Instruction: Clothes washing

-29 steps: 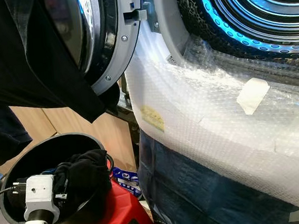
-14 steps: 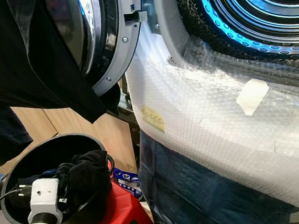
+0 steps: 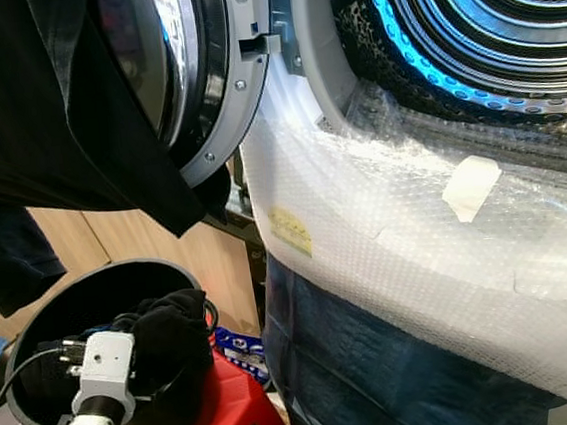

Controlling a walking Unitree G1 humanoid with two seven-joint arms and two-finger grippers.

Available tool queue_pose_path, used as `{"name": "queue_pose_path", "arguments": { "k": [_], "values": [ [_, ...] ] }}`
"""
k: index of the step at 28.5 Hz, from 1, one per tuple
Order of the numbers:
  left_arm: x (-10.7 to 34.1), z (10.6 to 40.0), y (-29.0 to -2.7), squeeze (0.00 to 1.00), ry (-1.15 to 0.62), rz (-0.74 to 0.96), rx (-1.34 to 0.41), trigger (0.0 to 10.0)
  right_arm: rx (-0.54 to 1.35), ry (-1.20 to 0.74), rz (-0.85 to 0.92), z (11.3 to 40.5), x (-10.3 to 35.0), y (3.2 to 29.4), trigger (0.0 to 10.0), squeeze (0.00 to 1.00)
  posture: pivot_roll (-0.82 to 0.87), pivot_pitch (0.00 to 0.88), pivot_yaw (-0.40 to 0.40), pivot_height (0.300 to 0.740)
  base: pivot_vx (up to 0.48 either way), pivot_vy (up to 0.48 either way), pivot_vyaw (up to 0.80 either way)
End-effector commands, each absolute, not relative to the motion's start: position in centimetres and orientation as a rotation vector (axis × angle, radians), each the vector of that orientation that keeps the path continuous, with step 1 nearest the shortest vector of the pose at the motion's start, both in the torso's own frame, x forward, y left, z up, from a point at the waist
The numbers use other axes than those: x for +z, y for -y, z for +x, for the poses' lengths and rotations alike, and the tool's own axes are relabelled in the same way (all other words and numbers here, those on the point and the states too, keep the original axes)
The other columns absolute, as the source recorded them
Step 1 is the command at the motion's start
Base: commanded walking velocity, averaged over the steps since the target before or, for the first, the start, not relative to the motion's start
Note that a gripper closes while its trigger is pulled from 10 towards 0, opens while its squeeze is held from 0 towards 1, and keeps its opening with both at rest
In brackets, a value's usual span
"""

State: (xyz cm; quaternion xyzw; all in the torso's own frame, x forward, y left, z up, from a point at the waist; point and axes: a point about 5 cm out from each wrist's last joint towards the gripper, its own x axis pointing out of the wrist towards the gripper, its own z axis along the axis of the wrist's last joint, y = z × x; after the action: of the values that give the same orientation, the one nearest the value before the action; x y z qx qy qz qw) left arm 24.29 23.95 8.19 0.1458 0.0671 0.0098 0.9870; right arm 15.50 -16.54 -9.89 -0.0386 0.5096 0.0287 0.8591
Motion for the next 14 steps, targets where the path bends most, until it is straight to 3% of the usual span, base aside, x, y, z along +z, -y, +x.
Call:
{"name": "queue_pose_path", "arguments": {
  "k": [1, 2, 3, 4, 8, 9, 10, 14],
  "values": [
    [7.8, 24.1, -23.9, 0.0, -0.16, 0.316, -0.001, 0.0, 0.066, -1.084, -0.076, 15.1, -10.1, 16.4, 10.0, 0.0, 0.17, 0.005, 0.018, 0.74, 0.0, 0.0, 0.0],
    [7.6, 24.0, -23.9, 0.0, -0.17, 0.314, -0.005, 4.0, 0.067, -1.083, -0.077, 15.1, -10.0, 16.4, 10.0, 0.0, 0.17, 0.015, 0.019, 0.74, 0.0, 0.0, 0.0],
    [7.5, 24.0, -24.0, 0.0, -0.175, 0.315, -0.004, 9.0, 0.066, -1.082, -0.077, 15.2, -10.0, 16.5, 10.0, 0.0, 0.17, 0.018, 0.018, 0.74, 0.0, 0.0, 0.0],
    [7.5, 24.0, -24.1, 0.0, -0.182, 0.312, 0.005, 10.0, 0.064, -1.081, -0.076, 15.3, -10.0, 16.5, 10.0, 0.0, 0.17, 0.022, 0.018, 0.74, 0.0, 0.0, 0.0],
    [7.4, 24.0, -24.7, 0.0, -0.191, 0.28, 0.059, 10.0, 0.054, -1.076, -0.073, 15.4, -9.9, 16.7, 10.0, 0.0, 0.17, 0.023, 0.019, 0.74, 0.0, 0.0, 0.0],
    [7.4, 24.0, -25.0, 0.89, -0.188, 0.262, 0.089, 10.0, 0.054, -1.076, -0.073, 15.4, -9.9, 16.7, 10.0, 0.0, 0.17, 0.02, 0.015, 0.74, 0.0, 0.0, 0.0],
    [7.4, 24.0, -25.1, 1.0, -0.186, 0.25, 0.109, 10.0, 0.055, -1.077, -0.073, 15.4, -9.9, 16.7, 10.0, 0.0, 0.17, 0.02, 0.015, 0.74, 0.0, 0.0, 0.0],
    [7.9, 24.0, -26.0, 1.0, -0.164, 0.198, 0.182, 10.0, 0.056, -1.078, -0.073, 15.4, -9.9, 16.7, 10.0, 0.0, 0.17, 0.023, 0.014, 0.74, 0.0, 0.0, 0.0]
  ]
}}
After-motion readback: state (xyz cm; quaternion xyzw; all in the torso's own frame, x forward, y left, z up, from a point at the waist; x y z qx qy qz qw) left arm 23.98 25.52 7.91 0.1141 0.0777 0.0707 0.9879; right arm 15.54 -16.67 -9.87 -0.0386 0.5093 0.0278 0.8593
